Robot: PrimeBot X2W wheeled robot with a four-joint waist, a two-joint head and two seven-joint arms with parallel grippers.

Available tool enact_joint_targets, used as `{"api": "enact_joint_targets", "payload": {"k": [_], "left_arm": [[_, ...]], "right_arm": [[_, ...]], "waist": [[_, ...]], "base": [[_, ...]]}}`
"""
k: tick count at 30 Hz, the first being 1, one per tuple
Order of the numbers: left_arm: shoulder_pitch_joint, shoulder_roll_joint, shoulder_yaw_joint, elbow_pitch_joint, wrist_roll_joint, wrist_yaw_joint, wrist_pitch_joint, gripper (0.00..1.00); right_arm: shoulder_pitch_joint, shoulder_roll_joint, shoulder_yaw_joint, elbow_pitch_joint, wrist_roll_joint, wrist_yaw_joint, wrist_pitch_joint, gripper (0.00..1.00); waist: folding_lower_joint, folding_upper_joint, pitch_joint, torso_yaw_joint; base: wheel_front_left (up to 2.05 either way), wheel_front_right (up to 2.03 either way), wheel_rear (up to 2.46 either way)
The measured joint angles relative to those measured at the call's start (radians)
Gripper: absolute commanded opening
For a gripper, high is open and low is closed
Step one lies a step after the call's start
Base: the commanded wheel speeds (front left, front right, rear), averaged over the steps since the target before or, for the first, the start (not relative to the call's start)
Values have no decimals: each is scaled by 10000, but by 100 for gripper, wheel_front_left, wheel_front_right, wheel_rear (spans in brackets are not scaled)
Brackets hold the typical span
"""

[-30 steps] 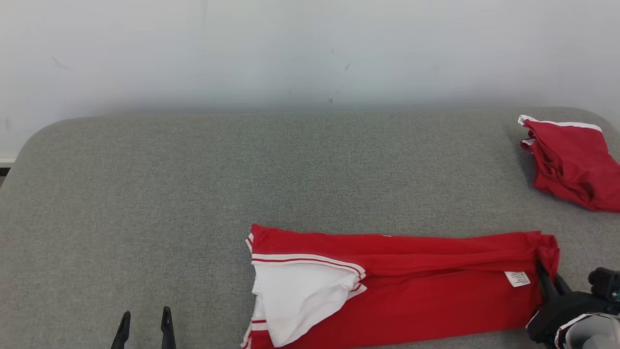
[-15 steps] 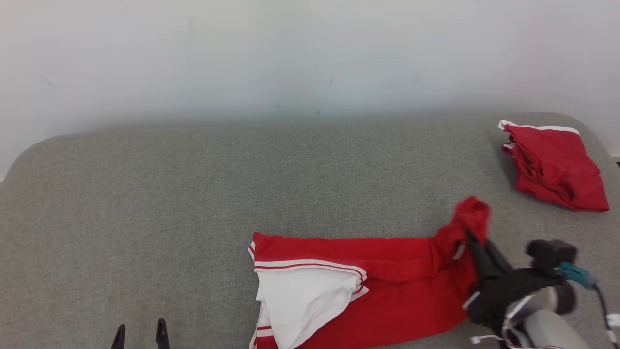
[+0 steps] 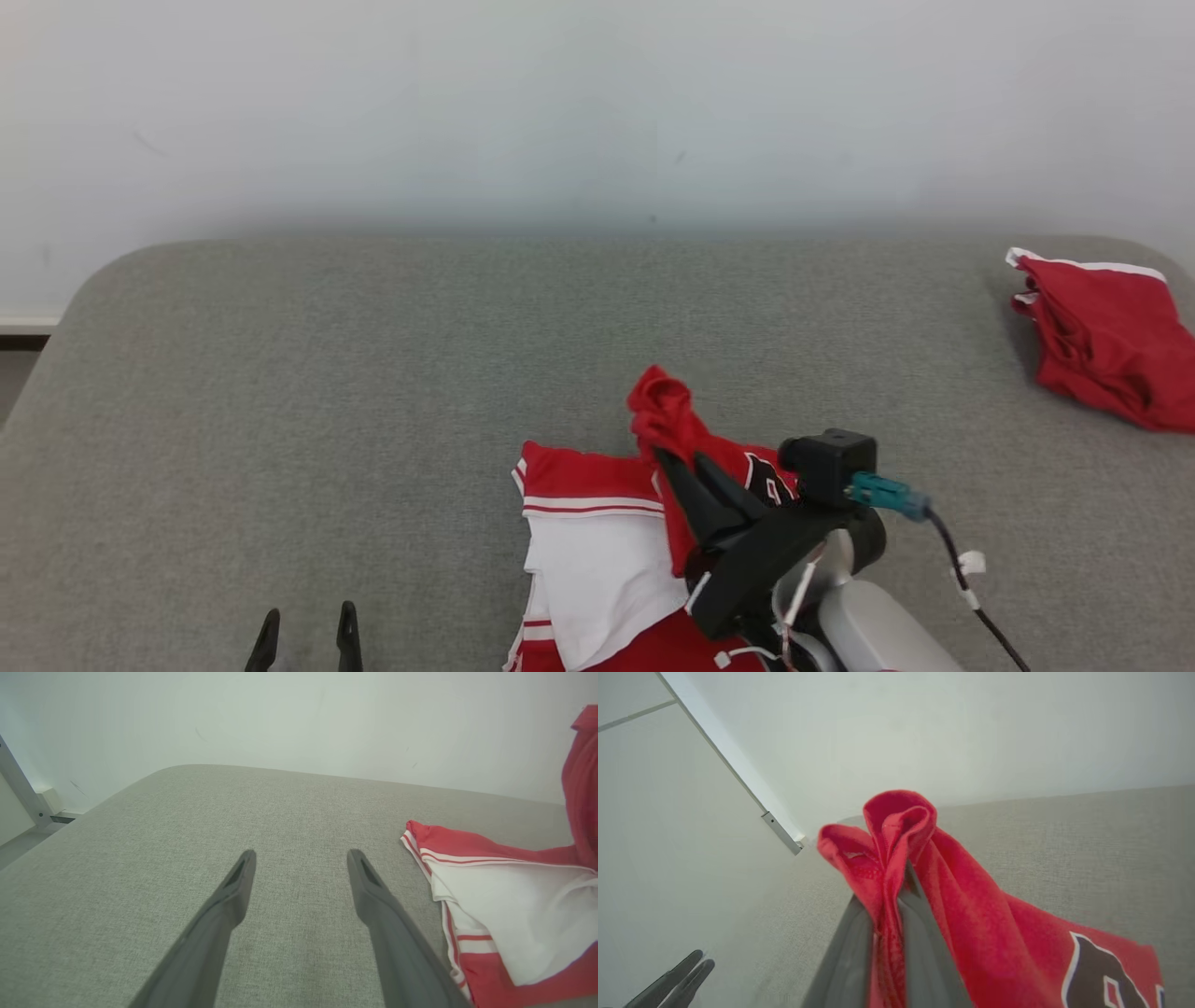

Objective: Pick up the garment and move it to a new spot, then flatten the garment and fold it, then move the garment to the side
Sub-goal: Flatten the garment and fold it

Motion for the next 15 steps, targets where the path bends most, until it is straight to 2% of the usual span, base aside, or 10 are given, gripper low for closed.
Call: {"api": "enact_joint_targets", "payload": {"k": [8, 15], "left_arm": [[-368, 2, -384, 155, -140, 10, 0, 100], [-569, 0, -652, 349, -207, 23, 0, 100]], "right_arm": [[-826, 374, 180, 1831, -330, 0, -190, 0], [-1473, 391, 1051, 3417, 518, -2, -788, 0]], "waist": [[1, 0, 190, 578], [1, 0, 385, 1036]], "base": [[0, 0, 0], [0, 0, 0]]}}
